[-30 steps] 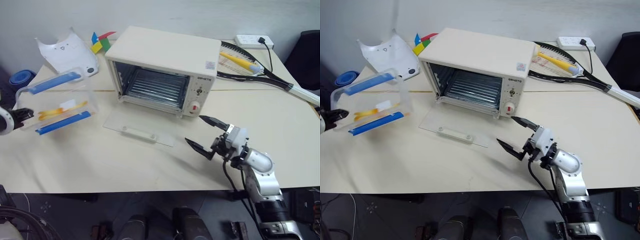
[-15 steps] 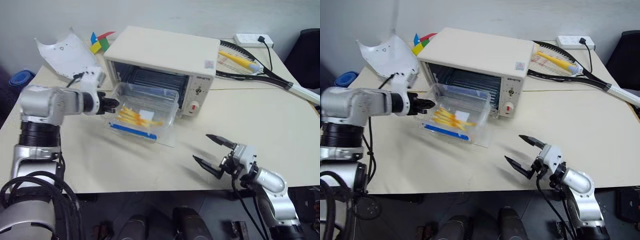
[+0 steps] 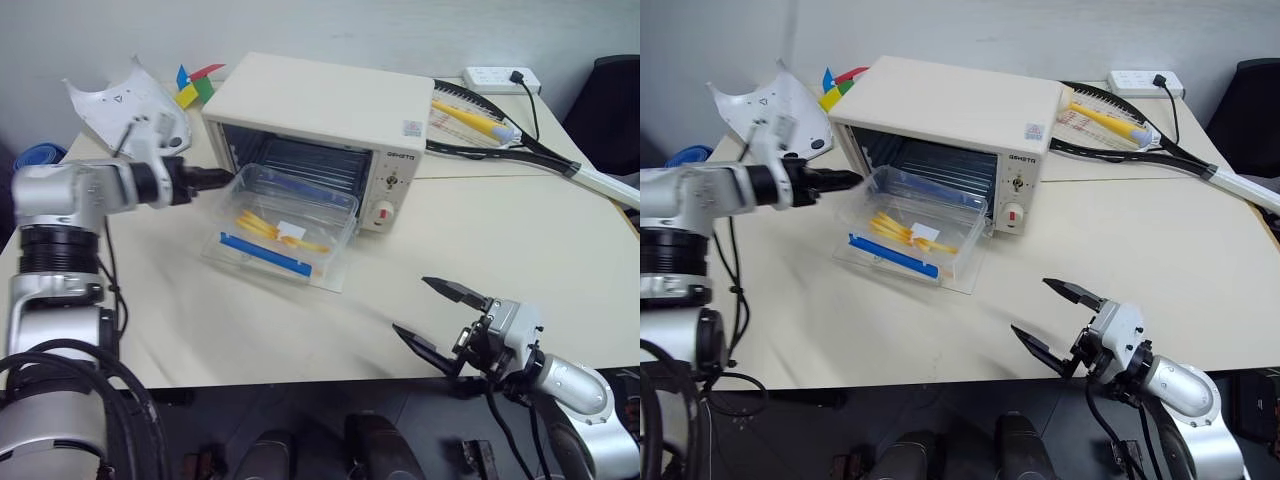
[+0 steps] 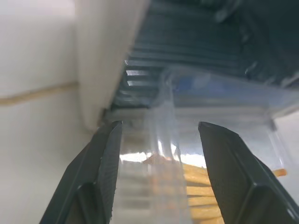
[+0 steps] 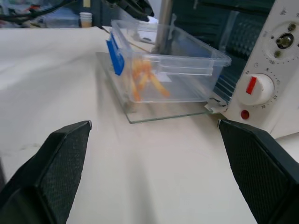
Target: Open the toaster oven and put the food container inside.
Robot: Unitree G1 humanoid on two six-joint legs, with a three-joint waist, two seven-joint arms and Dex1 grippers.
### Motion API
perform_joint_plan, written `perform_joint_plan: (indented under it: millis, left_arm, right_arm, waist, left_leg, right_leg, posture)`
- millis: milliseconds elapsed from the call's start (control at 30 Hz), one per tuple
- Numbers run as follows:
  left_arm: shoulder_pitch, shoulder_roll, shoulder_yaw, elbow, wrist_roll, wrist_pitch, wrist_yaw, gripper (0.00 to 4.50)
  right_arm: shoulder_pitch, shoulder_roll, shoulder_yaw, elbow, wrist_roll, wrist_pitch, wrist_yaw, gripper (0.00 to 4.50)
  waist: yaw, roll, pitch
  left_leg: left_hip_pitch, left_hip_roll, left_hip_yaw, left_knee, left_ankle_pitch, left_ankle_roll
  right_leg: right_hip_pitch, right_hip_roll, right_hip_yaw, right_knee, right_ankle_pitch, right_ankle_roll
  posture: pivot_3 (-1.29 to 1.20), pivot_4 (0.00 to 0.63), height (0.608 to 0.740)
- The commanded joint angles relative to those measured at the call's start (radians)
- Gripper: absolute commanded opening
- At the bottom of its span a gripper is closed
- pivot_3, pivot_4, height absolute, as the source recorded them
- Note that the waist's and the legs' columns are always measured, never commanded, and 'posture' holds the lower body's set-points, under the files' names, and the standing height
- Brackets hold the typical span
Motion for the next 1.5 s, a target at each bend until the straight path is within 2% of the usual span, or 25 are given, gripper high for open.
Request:
perform_joint_plan:
  millis: [33, 100, 133, 167, 333, 467, 500, 633, 767, 1000, 1133, 1267, 1367, 1500]
  left_arm:
    - [0.137, 0.101, 0.027, -0.042, -0.006, -0.273, -0.322, 2.58]
    - [0.287, 0.134, 0.026, 0.006, 0.048, -0.606, -0.488, 2.17]
    - [0.348, 0.135, 0.031, 0.029, 0.063, -0.738, -0.547, 1.8]
    - [0.384, 0.129, 0.034, 0.052, 0.073, -0.793, -0.561, 1.58]
    - [0.452, 0.052, 0.065, 0.057, 0.042, -0.856, -0.588, 0.07]
    - [0.483, -0.035, 0.075, -0.018, 0.032, -0.846, -0.519, 0.0]
    - [0.489, -0.057, 0.076, -0.041, 0.031, -0.841, -0.5, 0.0]
    - [0.512, -0.128, 0.067, -0.166, 0.014, -0.767, -0.445, 0.0]
    - [0.477, -0.205, 0.067, -0.178, 0.04, -0.76, -0.335, 0.0]
    - [0.407, -0.317, 0.094, -0.116, 0.07, -0.814, -0.141, 0.0]
    - [0.37, -0.372, 0.1, -0.077, 0.066, -0.834, -0.085, 0.0]
    - [0.298, -0.415, 0.102, 0.043, 0.116, -0.921, 0.026, 0.0]
    - [0.239, -0.441, 0.106, 0.142, 0.14, -0.988, 0.08, 0.0]
    - [0.228, -0.426, 0.1, 0.18, 0.166, -1.048, 0.076, 0.0]
  right_arm:
    - [-0.037, -0.021, 0.042, -0.124, 0.07, 0.151, -0.053, 4.33]
    - [-0.108, 0.021, 0.121, -0.13, 0.065, 0.236, -0.108, 3.91]
    - [-0.146, 0.038, 0.17, -0.118, 0.033, 0.256, -0.119, 3.5]
    - [-0.175, 0.049, 0.213, -0.1, -0.011, 0.274, -0.132, 3.21]
    - [-0.308, 0.128, 0.34, 0.041, -0.173, 0.284, -0.196, 1.55]
    - [-0.389, 0.173, 0.411, 0.153, -0.26, 0.201, -0.157, 0.26]
    - [-0.403, 0.178, 0.424, 0.175, -0.28, 0.18, -0.148, 0.05]
    - [-0.439, 0.226, 0.417, 0.21, -0.274, 0.18, -0.149, 0.05]
    - [-0.503, 0.25, 0.386, 0.288, -0.312, 0.148, -0.165, 0.05]
    - [-0.683, 0.322, 0.296, 0.568, -0.391, 0.0, -0.272, 0.05]
    - [-0.769, 0.35, 0.257, 0.707, -0.423, -0.069, -0.325, 0.05]
    - [-0.833, 0.373, 0.227, 0.797, -0.423, -0.109, -0.351, 0.05]
    - [-0.854, 0.386, 0.221, 0.829, -0.422, -0.125, -0.342, 0.05]
    - [-0.806, 0.358, 0.196, 0.714, -0.273, -0.058, -0.171, 0.05]
  waist:
    - [-0.001, 0.001, 0.0]
    - [-0.002, 0.002, -0.001]
    - [0.0, 0.002, 0.0]
    - [0.004, 0.002, 0.0]
    - [0.045, -0.001, 0.0]
    - [0.054, -0.001, 0.0]
    - [0.052, -0.001, 0.0]
    - [0.038, -0.001, 0.0]
    - [0.022, -0.001, 0.0]
    - [0.02, -0.001, 0.0]
    - [0.013, -0.001, 0.0]
    - [0.003, -0.001, 0.0]
    - [-0.001, -0.001, 0.0]
    - [-0.007, -0.001, 0.0]
  left_leg:
    - [0.001, 0.0, 0.0, -0.001, 0.0, 0.0]
    - [0.001, 0.0, 0.0, 0.0, 0.0, 0.0]
    - [0.003, 0.001, 0.001, -0.001, 0.0, 0.0]
    - [0.002, 0.001, 0.0, 0.0, 0.0, 0.0]
    - [-0.005, -0.001, -0.007, 0.008, -0.001, 0.002]
    - [-0.006, -0.003, -0.007, 0.014, -0.004, 0.006]
    - [-0.006, -0.003, -0.007, 0.015, -0.005, 0.007]
    - [-0.007, -0.003, -0.006, 0.015, -0.005, 0.007]
    - [-0.006, -0.002, -0.005, 0.015, -0.005, 0.006]
    - [-0.005, -0.002, -0.003, 0.015, -0.005, 0.005]
    - [-0.005, -0.002, -0.003, 0.014, -0.005, 0.005]
    - [-0.005, -0.002, -0.003, 0.015, -0.005, 0.005]
    - [-0.005, -0.002, -0.003, 0.015, -0.005, 0.005]
    - [-0.005, -0.002, -0.002, 0.014, -0.005, 0.005]
  right_leg:
    - [0.0, 0.0, 0.0, 0.0, 0.0, 0.0]
    - [0.001, 0.0, 0.0, -0.001, 0.0, 0.0]
    - [0.003, 0.0, 0.0, -0.002, 0.0, 0.0]
    - [0.003, 0.0, 0.0, -0.002, 0.0, -0.001]
    - [0.002, -0.001, -0.004, -0.002, 0.0, -0.001]
    - [0.003, -0.002, -0.004, -0.002, 0.0, 0.001]
    - [0.003, -0.003, -0.004, -0.002, 0.001, 0.001]
    - [0.002, -0.002, -0.004, -0.001, 0.001, 0.001]
    - [0.002, -0.001, -0.004, -0.001, 0.001, 0.001]
    - [0.002, -0.001, -0.003, 0.001, 0.001, 0.001]
    - [0.001, -0.001, -0.003, 0.001, 0.001, 0.001]
    - [0.001, -0.001, -0.003, 0.001, 0.001, 0.001]
    - [0.001, -0.001, -0.003, 0.001, 0.001, 0.001]
    - [0.0, -0.001, -0.003, 0.001, 0.001, 0.001]
  posture:
    - [0.0, 0.15, 0.74]
    - [0.0, 0.15, 0.74]
    - [0.0, 0.15, 0.74]
    - [0.0, 0.15, 0.74]
    - [0.0, 0.15, 0.74]
    - [0.0, 0.15, 0.74]
    - [0.0, 0.15, 0.74]
    - [0.0, 0.15, 0.74]
    - [0.0, 0.15, 0.74]
    - [0.0, 0.15, 0.74]
    - [0.0, 0.15, 0.74]
    - [0.0, 0.15, 0.74]
    - [0.0, 0.15, 0.74]
    - [0.0, 0.15, 0.74]
